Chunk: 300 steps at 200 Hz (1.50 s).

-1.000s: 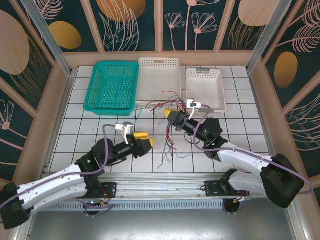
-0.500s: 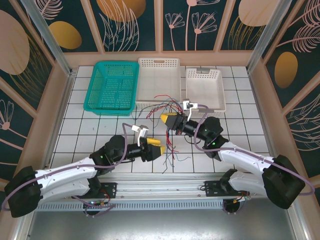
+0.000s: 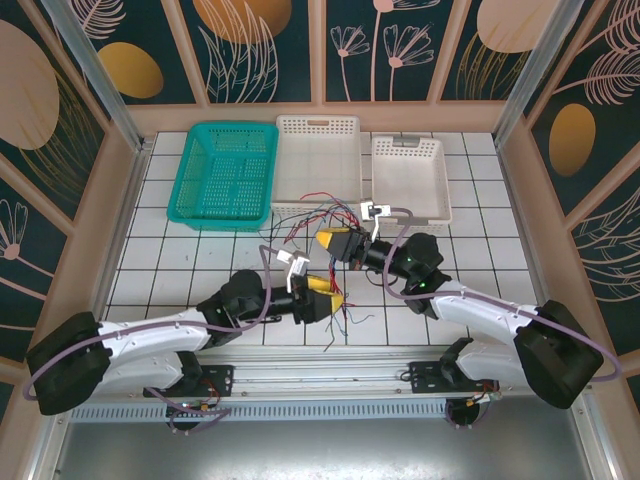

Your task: Untangle the cables

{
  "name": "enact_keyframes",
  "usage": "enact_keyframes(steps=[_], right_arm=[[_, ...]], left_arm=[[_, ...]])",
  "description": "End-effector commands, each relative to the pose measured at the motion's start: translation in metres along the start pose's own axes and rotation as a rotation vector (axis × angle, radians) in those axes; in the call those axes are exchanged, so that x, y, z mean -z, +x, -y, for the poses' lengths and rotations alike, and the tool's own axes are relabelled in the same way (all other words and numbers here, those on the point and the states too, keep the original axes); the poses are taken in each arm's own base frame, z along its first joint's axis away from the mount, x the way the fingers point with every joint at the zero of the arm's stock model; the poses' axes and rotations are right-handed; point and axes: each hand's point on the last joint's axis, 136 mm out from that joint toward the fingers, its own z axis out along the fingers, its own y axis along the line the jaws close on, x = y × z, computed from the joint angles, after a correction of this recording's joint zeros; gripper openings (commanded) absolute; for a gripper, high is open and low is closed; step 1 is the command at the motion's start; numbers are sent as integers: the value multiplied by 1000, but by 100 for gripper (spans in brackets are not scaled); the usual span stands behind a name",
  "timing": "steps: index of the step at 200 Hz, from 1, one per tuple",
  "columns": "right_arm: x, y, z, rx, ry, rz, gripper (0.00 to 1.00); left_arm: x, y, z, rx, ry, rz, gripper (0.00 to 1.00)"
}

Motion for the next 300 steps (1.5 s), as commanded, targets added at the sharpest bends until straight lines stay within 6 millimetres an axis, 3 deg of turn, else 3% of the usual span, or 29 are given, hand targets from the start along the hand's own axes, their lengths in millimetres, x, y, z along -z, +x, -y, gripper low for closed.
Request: enact_keyframes(steps=[1, 67, 83, 142, 195, 248, 300], right_arm=[[-3, -13, -30, 38, -115, 29, 0], [-1, -6, -20, 33, -66, 20, 0], [2, -4, -13, 55, -25, 11, 0], [28, 1, 20, 167, 212, -16, 0], [41, 4, 41, 150, 296, -77, 0], [43, 0, 33, 154, 299, -95, 39], [56, -8, 30, 160, 359, -79, 62]], left_arm=[[-8, -12, 27, -44, 95, 26, 63], [-8, -9, 24, -47, 77, 16, 16], [-6, -6, 21, -48, 63, 5, 0], [16, 13, 5, -59, -33, -39, 0], [18, 29, -6, -50, -73, -114, 0], [17, 22, -14, -63, -118, -74, 0], [20, 10, -22, -80, -183, -21, 0]])
